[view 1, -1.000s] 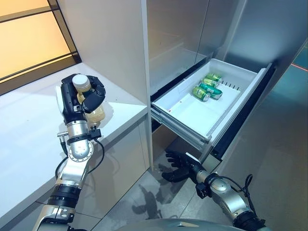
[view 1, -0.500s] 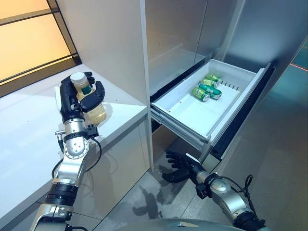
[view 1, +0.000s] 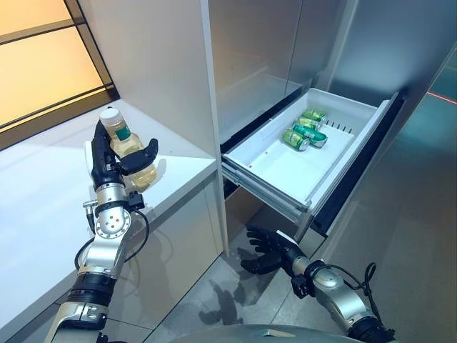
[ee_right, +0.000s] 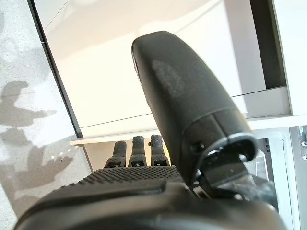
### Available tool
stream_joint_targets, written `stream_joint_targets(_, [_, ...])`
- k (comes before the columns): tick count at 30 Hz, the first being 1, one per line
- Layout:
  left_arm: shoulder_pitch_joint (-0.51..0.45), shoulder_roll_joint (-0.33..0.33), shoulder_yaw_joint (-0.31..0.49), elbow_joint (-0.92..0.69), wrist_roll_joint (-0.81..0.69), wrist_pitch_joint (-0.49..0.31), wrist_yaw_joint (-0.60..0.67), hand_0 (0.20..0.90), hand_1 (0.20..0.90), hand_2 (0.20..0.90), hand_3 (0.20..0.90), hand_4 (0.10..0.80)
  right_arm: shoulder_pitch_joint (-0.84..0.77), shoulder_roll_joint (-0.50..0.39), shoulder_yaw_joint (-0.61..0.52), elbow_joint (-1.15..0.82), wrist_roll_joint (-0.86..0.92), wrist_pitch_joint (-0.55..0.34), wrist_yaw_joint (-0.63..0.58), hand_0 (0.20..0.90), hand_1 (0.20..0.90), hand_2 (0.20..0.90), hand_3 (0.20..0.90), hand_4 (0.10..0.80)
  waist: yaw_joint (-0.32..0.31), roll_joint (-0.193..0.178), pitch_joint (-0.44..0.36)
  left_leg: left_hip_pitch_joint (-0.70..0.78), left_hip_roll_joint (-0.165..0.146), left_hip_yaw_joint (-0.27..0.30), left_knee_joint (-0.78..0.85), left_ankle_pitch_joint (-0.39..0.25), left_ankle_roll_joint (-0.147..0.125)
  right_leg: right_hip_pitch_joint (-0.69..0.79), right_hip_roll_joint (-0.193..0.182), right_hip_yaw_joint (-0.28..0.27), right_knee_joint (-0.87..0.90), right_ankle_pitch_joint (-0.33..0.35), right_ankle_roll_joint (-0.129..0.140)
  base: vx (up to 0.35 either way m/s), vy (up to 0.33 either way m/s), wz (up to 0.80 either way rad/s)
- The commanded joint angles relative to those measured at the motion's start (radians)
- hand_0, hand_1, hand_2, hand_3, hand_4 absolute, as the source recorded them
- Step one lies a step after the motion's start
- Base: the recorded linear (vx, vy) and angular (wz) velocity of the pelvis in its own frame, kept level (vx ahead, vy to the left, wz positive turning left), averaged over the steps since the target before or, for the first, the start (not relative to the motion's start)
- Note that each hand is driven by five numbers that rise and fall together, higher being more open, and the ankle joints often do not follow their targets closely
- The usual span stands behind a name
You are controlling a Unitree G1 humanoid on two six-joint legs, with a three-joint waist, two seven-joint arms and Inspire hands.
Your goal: Put drinks into fridge and close the fridge
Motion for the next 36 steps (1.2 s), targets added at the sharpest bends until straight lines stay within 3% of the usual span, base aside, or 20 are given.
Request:
stream_joint_targets(1, [-0.126,0.048,0.022,0.013,0.003,-0.073,0.005,0.900,0.900,0.900,0.900,0.800,-0.051,0.018,0.004,-0.037,0.045,-0.072,0.003,0.900,0.900,0.900,0.900,0.800,-0.007,-0.020,-0.047,-0.020,-0.039,-0.036,0.001,-0.062,0.034,-0.016,-0.052,-0.022,0.063,-0.040,0.083,0.000,0.000,0.00])
stream_joint_targets(5, [-0.128,0.047,0.025,0.009,0.000,-0.087,0.002,0.900,0.900,0.900,0.900,0.800,-0.049,0.019,0.003,-0.033,0.044,-0.068,0.003,0.900,0.900,0.900,0.900,0.800,-0.008,-0.020,-0.046,-0.020,-0.039,-0.035,0.001,-0.063,0.034,-0.016,-0.053,-0.023,0.063,-0.041,0.083,0.000,0.000,0.00])
stream_joint_targets(6, [-0.128,0.049,0.025,0.007,-0.005,-0.095,0.003,0.655,0.655,0.655,0.615,0.515,-0.047,0.019,0.003,-0.034,0.044,-0.068,0.002,0.900,0.900,0.900,0.900,0.800,-0.008,-0.020,-0.047,-0.020,-0.039,-0.035,0.001,-0.063,0.034,-0.016,-0.053,-0.023,0.063,-0.041,0.084,0.000,0.000,0.00])
stream_joint_targets(7, [-0.128,0.049,0.026,0.006,-0.008,-0.102,0.001,0.314,0.314,0.314,0.216,0.116,-0.046,0.019,0.003,-0.033,0.044,-0.068,0.002,0.900,0.900,0.900,0.900,0.800,-0.008,-0.020,-0.047,-0.020,-0.039,-0.035,0.001,-0.063,0.034,-0.016,-0.053,-0.024,0.062,-0.040,0.084,0.000,0.000,0.00])
stream_joint_targets(18, [-0.124,0.030,0.036,-0.052,-0.045,-0.171,-0.018,0.300,0.300,0.300,0.200,0.100,-0.040,0.026,0.004,-0.047,0.043,-0.081,0.000,0.900,0.900,0.900,0.900,0.800,-0.008,-0.021,-0.045,-0.019,-0.038,-0.040,0.001,-0.064,0.034,-0.014,-0.053,-0.023,0.062,-0.040,0.083,0.000,0.000,0.00])
stream_joint_targets(24, [-0.135,0.062,0.026,-0.129,0.026,-0.231,-0.021,0.300,0.300,0.300,0.200,0.100,-0.055,0.015,-0.007,-0.111,0.068,-0.090,-0.004,0.900,0.900,0.900,0.900,0.800,0.002,-0.022,-0.043,-0.033,-0.043,-0.074,0.001,-0.061,0.033,-0.018,-0.052,-0.019,0.061,-0.038,0.085,0.000,0.000,0.00])
stream_joint_targets(26, [-0.139,0.074,0.026,-0.188,-0.060,-0.260,-0.094,0.300,0.300,0.300,0.200,0.100,-0.061,0.010,-0.018,-0.153,0.083,-0.088,-0.001,0.900,0.900,0.900,0.900,0.800,0.006,-0.023,-0.042,-0.037,-0.042,-0.078,0.001,-0.059,0.032,-0.021,-0.052,-0.020,0.061,-0.037,0.087,-0.016,-0.016,0.00])
stream_joint_targets(28, [-0.135,0.043,0.020,-0.275,-0.280,-0.273,-0.268,0.300,0.300,0.300,0.200,0.100,-0.079,0.003,-0.039,-0.205,0.094,-0.097,0.017,0.900,0.900,0.900,0.900,0.800,0.012,-0.026,-0.039,-0.041,-0.040,-0.081,0.001,-0.058,0.032,-0.024,-0.052,-0.024,0.062,-0.037,0.086,-0.017,-0.016,0.00])
stream_joint_targets(30, [-0.131,0.008,0.008,-0.334,-0.404,-0.262,-0.380,0.300,0.300,0.300,0.200,0.100,-0.097,-0.006,-0.057,-0.260,0.112,-0.089,0.033,0.900,0.900,0.900,0.900,0.800,0.015,-0.027,-0.036,-0.042,-0.039,-0.084,0.001,-0.057,0.032,-0.024,-0.051,-0.024,0.063,-0.036,0.086,0.000,0.000,0.00])
stream_joint_targets(33, [-0.134,-0.025,-0.020,-0.425,-0.470,-0.263,-0.492,0.300,0.300,0.300,0.200,0.100,-0.141,-0.036,-0.091,-0.369,0.156,-0.087,0.069,0.900,0.900,0.900,0.900,0.800,0.019,-0.032,-0.031,-0.043,-0.038,-0.085,0.001,-0.059,0.032,-0.025,-0.048,-0.022,0.064,-0.037,0.084,-0.010,-0.009,0.00])
stream_joint_targets(36, [-0.160,-0.013,-0.035,-0.499,-0.502,-0.223,-0.559,0.300,0.300,0.300,0.200,0.100,-0.222,-0.085,-0.149,-0.498,0.252,-0.012,0.082,0.900,0.900,0.900,0.900,0.800,0.019,-0.038,-0.029,-0.041,-0.038,-0.082,0.001,-0.062,0.030,-0.023,-0.045,-0.020,0.059,-0.035,0.085,-0.017,-0.003,-0.01])
